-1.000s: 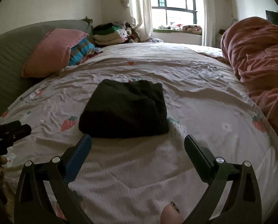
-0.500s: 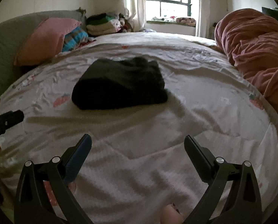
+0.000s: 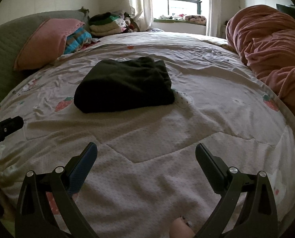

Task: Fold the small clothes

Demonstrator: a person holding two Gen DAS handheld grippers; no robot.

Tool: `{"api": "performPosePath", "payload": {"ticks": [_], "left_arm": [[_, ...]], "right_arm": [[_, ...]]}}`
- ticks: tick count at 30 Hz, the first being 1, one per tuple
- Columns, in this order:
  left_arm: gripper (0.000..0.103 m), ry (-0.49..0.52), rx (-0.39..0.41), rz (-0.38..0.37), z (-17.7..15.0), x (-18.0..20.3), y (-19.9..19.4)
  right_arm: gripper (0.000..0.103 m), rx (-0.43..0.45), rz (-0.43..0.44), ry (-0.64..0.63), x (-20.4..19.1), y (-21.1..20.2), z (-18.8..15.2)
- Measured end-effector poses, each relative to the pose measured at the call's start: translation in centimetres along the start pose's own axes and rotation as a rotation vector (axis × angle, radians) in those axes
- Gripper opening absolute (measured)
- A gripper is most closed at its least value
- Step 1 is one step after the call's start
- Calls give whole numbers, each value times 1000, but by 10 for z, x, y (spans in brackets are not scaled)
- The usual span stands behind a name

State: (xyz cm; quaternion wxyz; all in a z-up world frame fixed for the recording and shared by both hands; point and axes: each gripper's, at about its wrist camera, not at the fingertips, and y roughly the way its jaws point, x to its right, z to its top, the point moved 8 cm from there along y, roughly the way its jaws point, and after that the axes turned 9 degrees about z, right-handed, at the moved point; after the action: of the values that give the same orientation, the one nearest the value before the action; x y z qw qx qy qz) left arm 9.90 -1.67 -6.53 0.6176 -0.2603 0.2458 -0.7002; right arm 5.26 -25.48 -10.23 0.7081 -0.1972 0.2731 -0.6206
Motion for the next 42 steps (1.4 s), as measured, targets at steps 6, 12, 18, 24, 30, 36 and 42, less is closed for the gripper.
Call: {"api": "performPosePath", "payload": {"ticks": [6,12,18,24,30,36,42], "left_arm": [[94,3,-2,10,-1,-1,0],[94,6,-14,23,-2,-3,2],[94,8,-17,24,-3,-2,3],[94,7,-19,31,-3,-4,4],[94,9,-20,34,-4,-5,4],[94,8,-20,34,-3,-5,4],[94,2,-19,34,-3,-10,3]], "right_arm": [[98,4,-5,-7,0,-1,0],[98,5,-3,-9,-1,-1,1],[98,3,-4,-9,-1,-1,0],[98,-2,-3,-4,-1,0,-1],[98,-6,-3,-6,-1,0,-1],[98,-12,-1,-6,-1,-1,-1],[98,-9,-1,-3,0,-1,1]]}}
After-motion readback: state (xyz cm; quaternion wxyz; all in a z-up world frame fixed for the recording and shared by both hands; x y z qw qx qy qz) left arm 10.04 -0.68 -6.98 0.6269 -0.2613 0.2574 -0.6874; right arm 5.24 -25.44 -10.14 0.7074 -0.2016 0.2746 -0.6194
